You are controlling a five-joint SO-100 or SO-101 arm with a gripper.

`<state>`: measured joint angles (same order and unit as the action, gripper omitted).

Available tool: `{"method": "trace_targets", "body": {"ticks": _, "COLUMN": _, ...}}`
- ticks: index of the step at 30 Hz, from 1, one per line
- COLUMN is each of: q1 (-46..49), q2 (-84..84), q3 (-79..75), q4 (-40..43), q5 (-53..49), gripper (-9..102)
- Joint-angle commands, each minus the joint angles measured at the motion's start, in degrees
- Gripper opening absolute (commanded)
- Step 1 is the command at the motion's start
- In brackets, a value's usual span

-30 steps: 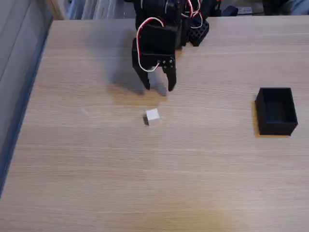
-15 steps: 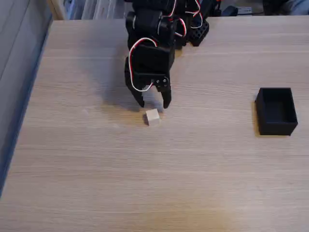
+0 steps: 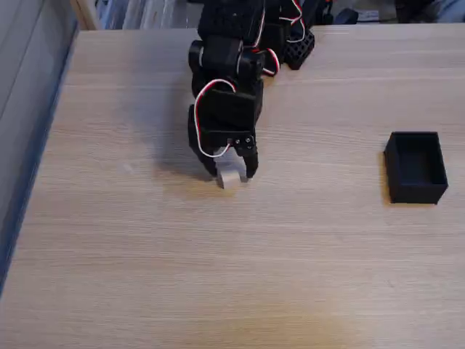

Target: Pick a white block and place it in the black box.

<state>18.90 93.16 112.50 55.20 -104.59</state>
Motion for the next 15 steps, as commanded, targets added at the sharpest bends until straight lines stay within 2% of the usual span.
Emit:
{"method": "trace_targets", "body": {"ticks": 1, "q1": 0.18, "q2": -1.14, "q3": -2.81, "q4": -0.53, "q5": 0.62, "gripper": 25}}
{"method": "trace_targets", "body": {"ticks": 13, "q1": 1.14, "q2": -3.34, "q3": -2.64, "q4": -0.88, "q5": 0.26, "gripper": 24}}
{"method": "trace_targets", "body": {"ticks": 15, "q1": 0.88, "q2": -3.34, "q3": -2.46, "q4": -0.62, "q5": 0.62, "gripper": 16}}
